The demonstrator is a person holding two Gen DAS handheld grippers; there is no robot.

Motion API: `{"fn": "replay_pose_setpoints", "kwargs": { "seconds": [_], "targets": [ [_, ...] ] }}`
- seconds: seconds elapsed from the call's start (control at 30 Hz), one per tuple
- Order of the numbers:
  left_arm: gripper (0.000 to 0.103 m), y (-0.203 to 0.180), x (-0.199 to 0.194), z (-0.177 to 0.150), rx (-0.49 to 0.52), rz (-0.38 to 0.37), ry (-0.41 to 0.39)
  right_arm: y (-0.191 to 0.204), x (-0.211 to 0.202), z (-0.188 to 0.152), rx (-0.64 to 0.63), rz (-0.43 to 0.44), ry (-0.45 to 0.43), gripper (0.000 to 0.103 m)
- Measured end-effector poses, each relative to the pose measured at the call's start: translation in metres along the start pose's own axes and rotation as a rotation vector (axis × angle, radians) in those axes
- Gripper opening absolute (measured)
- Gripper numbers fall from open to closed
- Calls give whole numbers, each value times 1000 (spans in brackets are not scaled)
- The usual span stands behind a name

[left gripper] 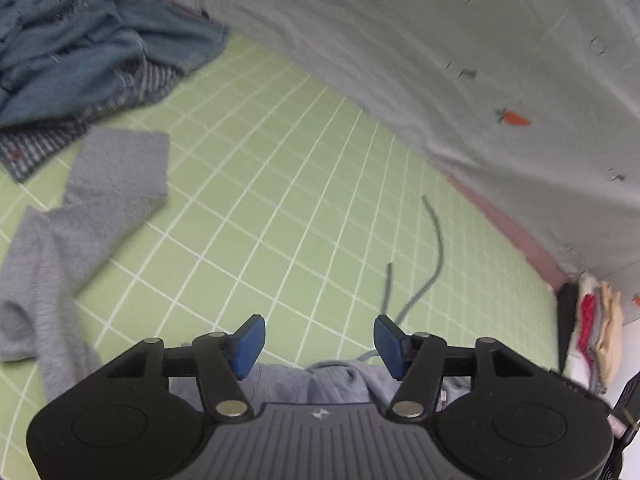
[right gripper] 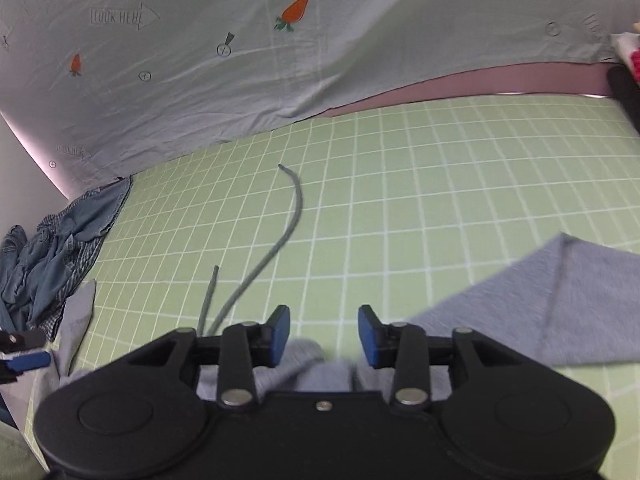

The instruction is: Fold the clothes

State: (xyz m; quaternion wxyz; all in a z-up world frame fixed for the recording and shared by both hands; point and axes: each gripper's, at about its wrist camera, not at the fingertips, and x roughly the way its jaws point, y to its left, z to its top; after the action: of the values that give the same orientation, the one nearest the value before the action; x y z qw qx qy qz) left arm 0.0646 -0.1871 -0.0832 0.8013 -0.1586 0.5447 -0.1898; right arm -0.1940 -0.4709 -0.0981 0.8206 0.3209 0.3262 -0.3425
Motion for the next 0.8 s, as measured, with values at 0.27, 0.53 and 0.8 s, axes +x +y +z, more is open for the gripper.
{"fn": "replay_pose_setpoints", "kwargs": {
  "seconds": [0.27, 0.53, 0.8],
  "targets": [
    [67, -15, 64, -2, 108, 72, 213, 4, 62, -4, 35, -30, 228, 44],
    [68, -10, 58, -16, 94, 4, 264, -4, 37, -38, 17, 1, 255, 30],
    [35, -16, 54, -29, 133, -69, 285, 10, 7, -40, -133, -48, 123, 17]
  ]
}}
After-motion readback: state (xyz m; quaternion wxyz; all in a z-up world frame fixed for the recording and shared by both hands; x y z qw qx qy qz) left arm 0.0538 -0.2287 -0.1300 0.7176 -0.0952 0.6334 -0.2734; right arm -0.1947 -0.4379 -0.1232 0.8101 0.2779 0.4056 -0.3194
